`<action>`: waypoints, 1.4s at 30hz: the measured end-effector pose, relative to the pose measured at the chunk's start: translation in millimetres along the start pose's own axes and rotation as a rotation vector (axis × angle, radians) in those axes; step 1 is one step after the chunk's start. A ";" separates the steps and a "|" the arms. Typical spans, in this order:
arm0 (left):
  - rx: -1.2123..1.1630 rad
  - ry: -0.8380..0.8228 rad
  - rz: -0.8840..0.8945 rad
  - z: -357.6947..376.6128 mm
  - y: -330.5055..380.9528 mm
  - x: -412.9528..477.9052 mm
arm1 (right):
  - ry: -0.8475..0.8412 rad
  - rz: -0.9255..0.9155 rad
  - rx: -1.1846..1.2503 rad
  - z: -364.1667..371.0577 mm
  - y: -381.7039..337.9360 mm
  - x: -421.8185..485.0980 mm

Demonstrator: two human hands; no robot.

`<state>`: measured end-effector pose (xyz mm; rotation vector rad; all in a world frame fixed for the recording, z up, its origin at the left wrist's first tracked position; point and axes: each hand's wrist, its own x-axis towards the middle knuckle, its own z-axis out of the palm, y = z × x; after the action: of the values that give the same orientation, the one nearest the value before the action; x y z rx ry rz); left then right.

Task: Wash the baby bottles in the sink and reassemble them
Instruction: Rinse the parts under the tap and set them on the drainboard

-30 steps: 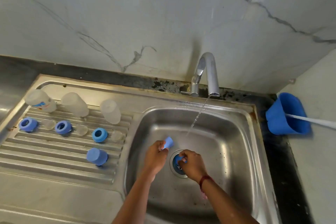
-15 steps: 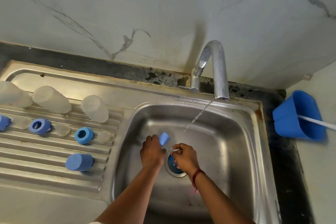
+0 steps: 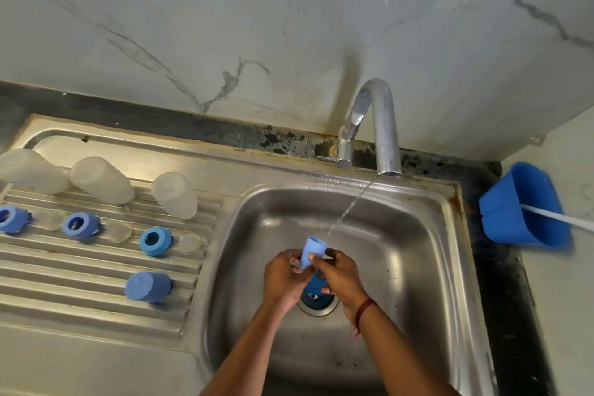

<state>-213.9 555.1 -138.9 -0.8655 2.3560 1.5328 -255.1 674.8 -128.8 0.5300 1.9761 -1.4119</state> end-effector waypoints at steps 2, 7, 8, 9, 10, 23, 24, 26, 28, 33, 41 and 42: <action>-0.061 -0.012 0.042 2.8 4.5 -6.3 | -0.026 -0.074 0.036 -4.3 -5.8 -5.5; -0.068 -0.024 0.118 4.2 27.2 -9.8 | 0.050 -0.247 0.023 -16.4 -25.0 -10.7; -0.069 -0.035 0.102 4.1 30.3 -9.1 | 0.086 -0.280 -0.004 -20.0 -30.0 -10.6; -0.075 -0.039 0.085 3.2 33.2 -8.2 | 0.131 -0.313 -0.033 -23.3 -35.9 -10.6; -0.082 -0.037 0.077 2.2 35.7 -7.3 | 0.178 -0.340 -0.051 -26.1 -41.5 -10.7; -0.141 0.068 0.083 -15.8 62.2 6.7 | 0.345 -0.532 -0.146 -19.0 -56.0 -6.0; -0.149 0.062 0.081 -16.3 62.5 6.3 | 0.374 -0.521 -0.128 -18.7 -56.0 -7.1; -0.153 0.053 0.088 -16.3 63.9 5.3 | 0.345 -0.535 -0.161 -18.5 -54.9 -8.2; -0.138 0.041 0.106 -18.3 65.0 5.8 | 0.345 -0.523 -0.141 -17.3 -51.9 -7.6; -0.119 0.003 0.137 -20.9 69.9 5.1 | 0.335 -0.503 -0.133 -19.5 -50.6 -9.2; -0.139 -0.059 0.158 -15.2 75.5 6.1 | 0.272 -0.439 -0.187 -33.2 -48.6 -13.5; -0.143 -0.070 0.155 -14.7 76.0 6.2 | 0.266 -0.406 -0.141 -36.5 -48.3 -12.4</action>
<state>-260.2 561.9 -76.9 -0.6590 2.3348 1.7790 -287.4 693.3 -79.5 0.2707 2.4828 -1.4810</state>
